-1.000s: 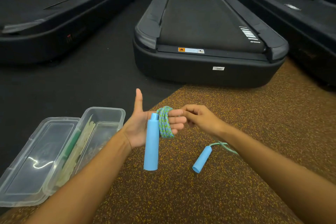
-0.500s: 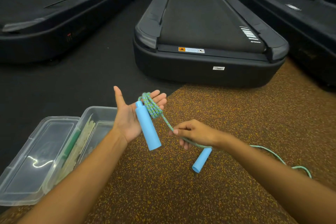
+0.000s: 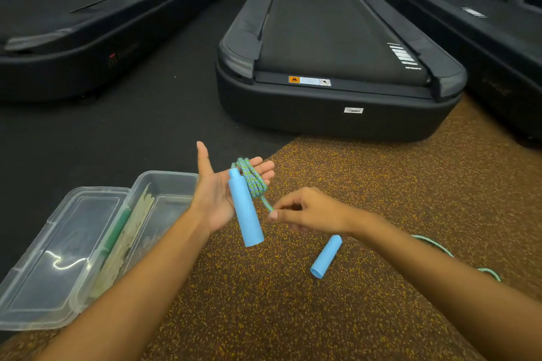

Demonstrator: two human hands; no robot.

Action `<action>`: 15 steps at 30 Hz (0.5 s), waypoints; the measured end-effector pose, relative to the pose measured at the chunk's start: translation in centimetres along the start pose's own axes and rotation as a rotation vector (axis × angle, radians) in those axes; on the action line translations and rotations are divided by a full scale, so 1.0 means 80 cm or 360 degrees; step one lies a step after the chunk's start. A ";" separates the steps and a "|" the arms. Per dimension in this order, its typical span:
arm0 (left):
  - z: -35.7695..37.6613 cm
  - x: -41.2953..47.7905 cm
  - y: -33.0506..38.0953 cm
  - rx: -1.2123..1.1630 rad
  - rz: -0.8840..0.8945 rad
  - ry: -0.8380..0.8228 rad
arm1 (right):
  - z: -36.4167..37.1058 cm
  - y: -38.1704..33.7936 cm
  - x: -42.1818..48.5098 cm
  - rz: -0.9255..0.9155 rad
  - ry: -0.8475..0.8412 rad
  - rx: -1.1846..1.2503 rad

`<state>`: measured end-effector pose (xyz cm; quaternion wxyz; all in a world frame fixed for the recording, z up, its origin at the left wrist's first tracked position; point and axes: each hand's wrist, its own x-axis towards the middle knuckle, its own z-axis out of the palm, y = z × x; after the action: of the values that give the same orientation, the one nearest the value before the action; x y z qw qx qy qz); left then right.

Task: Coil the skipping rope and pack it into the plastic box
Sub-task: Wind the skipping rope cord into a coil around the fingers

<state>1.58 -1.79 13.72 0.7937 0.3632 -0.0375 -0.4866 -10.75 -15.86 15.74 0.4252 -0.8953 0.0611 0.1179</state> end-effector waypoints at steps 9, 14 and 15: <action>0.012 -0.003 -0.009 0.0385 -0.0244 -0.0100 | -0.023 -0.028 -0.001 -0.0242 0.0158 -0.0656; 0.015 -0.008 -0.017 0.0505 -0.0343 -0.0235 | -0.023 -0.029 0.003 -0.0299 0.0304 -0.0678; 0.015 -0.007 -0.018 0.0510 -0.0367 -0.0269 | -0.024 -0.030 0.003 -0.0301 0.0334 -0.0673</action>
<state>-0.30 -2.36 13.91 0.6590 0.4445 -0.1391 -0.5906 -9.69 -15.85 18.60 0.2290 -0.9734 -0.0053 -0.0057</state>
